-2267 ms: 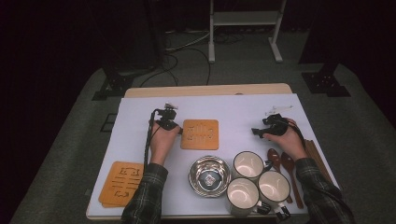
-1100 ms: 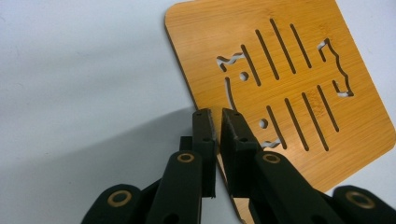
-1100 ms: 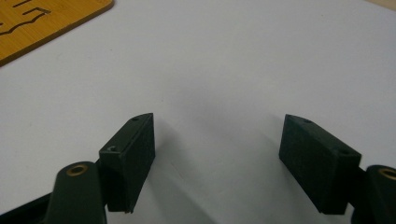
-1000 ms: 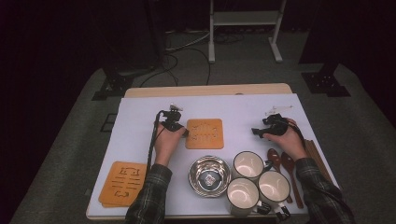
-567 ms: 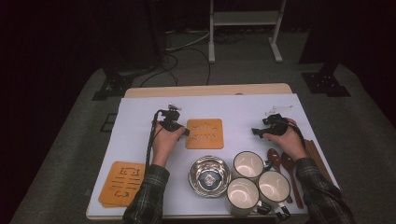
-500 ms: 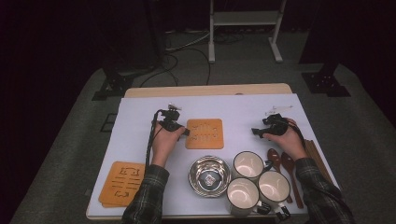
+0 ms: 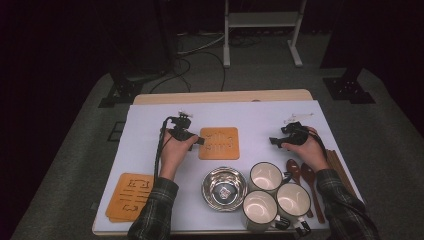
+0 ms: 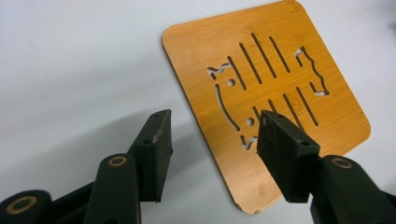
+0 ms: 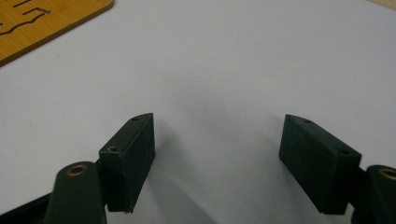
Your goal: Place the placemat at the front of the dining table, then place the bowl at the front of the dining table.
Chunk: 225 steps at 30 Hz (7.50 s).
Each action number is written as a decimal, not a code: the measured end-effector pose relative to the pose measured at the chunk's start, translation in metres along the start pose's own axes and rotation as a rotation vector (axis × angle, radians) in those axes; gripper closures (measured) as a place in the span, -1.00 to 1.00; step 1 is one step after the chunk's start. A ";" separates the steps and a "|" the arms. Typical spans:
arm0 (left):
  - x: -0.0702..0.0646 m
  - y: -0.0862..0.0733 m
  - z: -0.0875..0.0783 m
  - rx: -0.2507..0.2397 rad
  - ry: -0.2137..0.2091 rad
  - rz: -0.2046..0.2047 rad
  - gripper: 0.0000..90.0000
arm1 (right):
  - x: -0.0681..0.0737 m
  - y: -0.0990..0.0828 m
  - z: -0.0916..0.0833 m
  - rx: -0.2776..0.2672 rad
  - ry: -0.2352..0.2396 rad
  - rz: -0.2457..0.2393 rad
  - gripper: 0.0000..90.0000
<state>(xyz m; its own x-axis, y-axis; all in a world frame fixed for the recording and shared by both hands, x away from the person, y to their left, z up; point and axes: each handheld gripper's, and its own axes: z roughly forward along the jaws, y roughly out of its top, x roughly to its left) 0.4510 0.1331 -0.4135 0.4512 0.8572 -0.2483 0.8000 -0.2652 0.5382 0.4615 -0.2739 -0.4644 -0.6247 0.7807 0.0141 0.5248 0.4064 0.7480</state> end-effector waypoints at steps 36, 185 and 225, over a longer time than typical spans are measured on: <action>-0.010 -0.017 -0.021 -0.024 -0.039 0.068 -0.31 | 0.000 0.000 0.000 -0.003 -0.005 -0.007 -0.44; -0.080 -0.080 -0.030 0.155 -0.156 0.226 0.75 | 0.001 0.000 0.000 -0.003 -0.007 -0.006 -0.44; -0.082 -0.067 -0.052 0.106 -0.158 0.240 0.84 | 0.000 0.000 0.000 -0.002 -0.006 -0.010 -0.45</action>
<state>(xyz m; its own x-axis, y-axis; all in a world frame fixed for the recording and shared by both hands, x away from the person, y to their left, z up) 0.3402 0.1033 -0.3873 0.6813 0.6877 -0.2510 0.6964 -0.5031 0.5118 0.4610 -0.2740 -0.4646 -0.6263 0.7796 0.0027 0.5173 0.4129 0.7496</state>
